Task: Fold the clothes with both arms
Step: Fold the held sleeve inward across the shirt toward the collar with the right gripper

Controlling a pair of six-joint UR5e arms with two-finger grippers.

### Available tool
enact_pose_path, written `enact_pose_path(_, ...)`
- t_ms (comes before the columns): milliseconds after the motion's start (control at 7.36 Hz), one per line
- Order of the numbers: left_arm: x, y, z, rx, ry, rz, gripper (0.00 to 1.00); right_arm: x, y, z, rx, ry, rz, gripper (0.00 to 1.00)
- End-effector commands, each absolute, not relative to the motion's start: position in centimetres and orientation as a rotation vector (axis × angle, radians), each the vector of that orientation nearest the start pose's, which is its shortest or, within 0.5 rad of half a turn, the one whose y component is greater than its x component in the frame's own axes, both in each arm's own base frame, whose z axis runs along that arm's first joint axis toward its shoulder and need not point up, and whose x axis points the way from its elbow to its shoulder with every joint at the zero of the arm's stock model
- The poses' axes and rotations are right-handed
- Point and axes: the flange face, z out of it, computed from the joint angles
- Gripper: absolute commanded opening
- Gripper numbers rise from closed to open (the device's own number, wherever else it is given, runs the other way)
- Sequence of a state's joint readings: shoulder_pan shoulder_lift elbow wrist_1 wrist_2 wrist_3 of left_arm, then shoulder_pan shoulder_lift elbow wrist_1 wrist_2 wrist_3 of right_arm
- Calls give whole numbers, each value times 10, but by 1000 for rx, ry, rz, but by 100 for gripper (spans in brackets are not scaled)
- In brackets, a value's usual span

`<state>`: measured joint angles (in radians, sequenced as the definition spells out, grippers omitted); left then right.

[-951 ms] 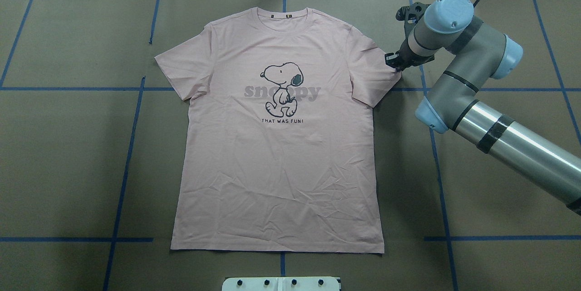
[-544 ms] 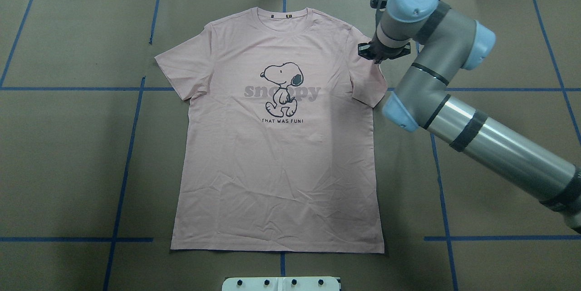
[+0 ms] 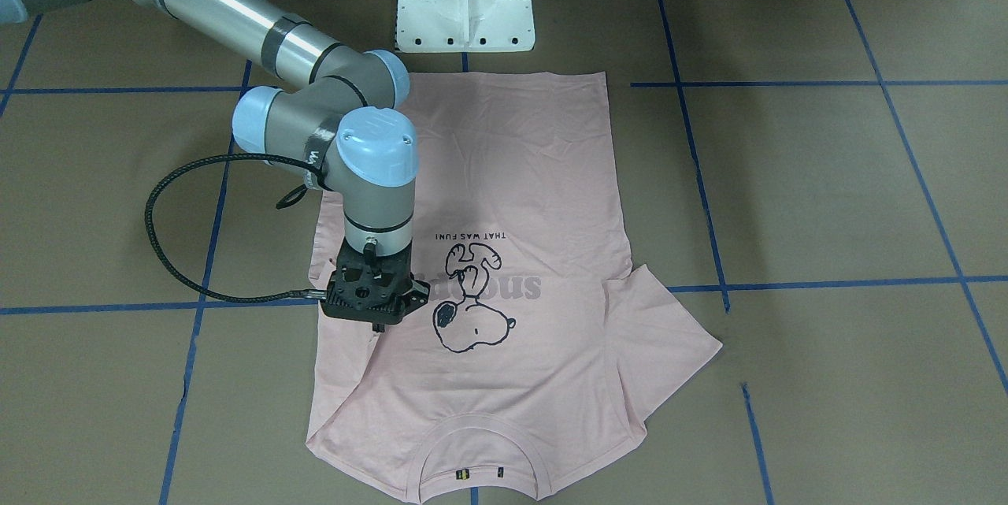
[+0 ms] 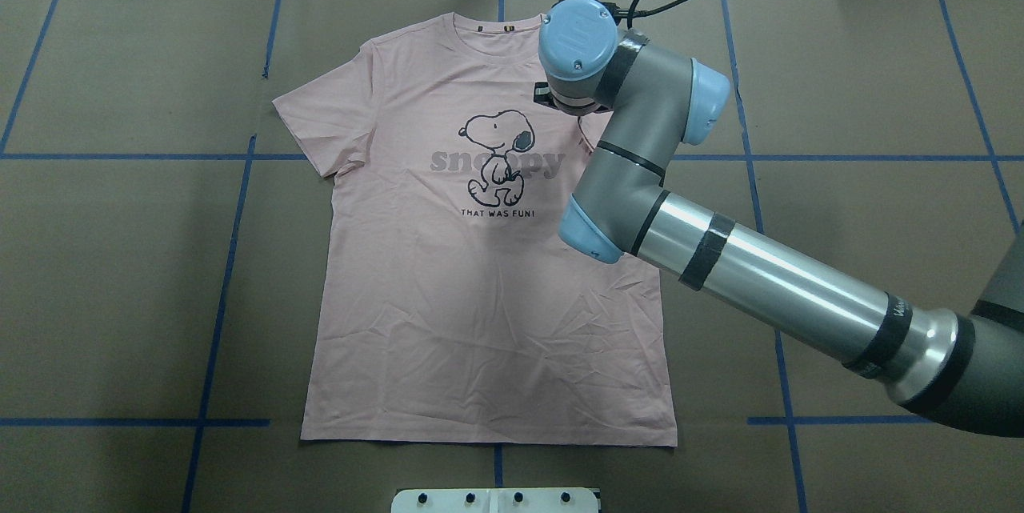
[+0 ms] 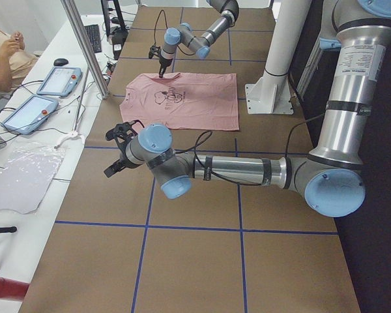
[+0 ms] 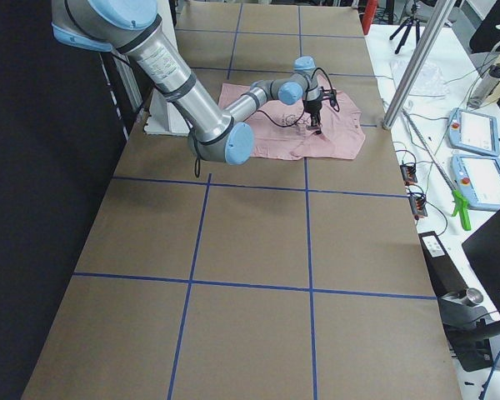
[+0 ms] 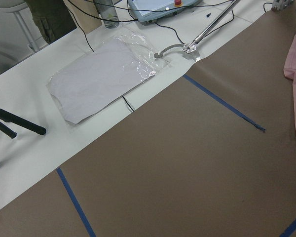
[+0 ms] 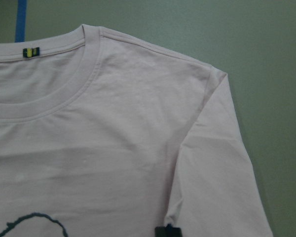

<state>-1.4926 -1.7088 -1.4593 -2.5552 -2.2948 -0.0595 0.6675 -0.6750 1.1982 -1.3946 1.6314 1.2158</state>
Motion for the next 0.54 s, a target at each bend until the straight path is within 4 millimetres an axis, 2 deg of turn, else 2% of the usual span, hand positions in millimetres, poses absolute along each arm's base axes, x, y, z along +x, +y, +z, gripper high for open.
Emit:
enact_pose_path(0,-23,-570,530,913,726,380,100,-568,-605,238,303,-643,293,2)
enact_pose_path(136,-22,-571,530,913,727,381,100,-569,-606,242,300,-635,294,99)
enact_pose_path(272,-22,-571,531,909,726,379,100,-564,-611,239,303,-638,293,100)
enact_pose_path(408,-20,-572,535,894,728,377,100,-547,-625,216,300,-669,256,100)
